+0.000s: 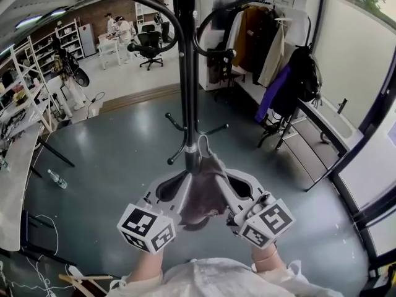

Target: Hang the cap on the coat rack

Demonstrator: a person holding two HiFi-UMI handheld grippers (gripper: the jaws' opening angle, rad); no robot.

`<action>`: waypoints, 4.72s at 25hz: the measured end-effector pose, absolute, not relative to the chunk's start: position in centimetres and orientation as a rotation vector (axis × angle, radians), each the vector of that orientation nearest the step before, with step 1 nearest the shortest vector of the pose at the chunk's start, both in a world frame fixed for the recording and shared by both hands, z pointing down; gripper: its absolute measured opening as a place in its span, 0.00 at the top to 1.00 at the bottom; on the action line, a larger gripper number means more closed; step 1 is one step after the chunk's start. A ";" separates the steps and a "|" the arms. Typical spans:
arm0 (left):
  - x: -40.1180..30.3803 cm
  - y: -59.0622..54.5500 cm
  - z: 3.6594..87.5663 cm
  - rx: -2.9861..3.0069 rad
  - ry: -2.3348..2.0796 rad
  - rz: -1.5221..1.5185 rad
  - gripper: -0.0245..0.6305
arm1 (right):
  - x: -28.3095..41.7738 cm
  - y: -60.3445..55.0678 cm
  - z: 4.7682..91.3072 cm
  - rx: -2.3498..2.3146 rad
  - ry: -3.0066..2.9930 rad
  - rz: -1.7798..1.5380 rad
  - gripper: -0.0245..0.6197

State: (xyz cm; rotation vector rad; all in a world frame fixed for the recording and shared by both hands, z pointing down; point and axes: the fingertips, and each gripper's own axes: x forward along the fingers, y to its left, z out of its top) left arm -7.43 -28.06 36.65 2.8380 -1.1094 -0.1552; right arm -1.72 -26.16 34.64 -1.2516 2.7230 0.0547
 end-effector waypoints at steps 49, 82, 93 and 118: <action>-2.2 -30.2 30.9 3.000 -0.880 -0.181 0.94 | 3.5 -29.5 30.5 -1.281 2.772 0.205 0.94; 2.0 -30.5 20.9 3.233 -0.778 -0.292 0.94 | 7.5 -29.0 17.6 -1.301 2.602 0.648 0.94; 1.7 -30.2 17.8 3.300 -0.764 -0.338 0.94 | 8.6 -28.7 14.5 -1.301 2.524 0.704 0.94; 1.2 -30.5 8.9 3.432 -0.725 -0.511 0.94 | 7.6 -28.2 5.9 -1.225 2.419 0.995 0.94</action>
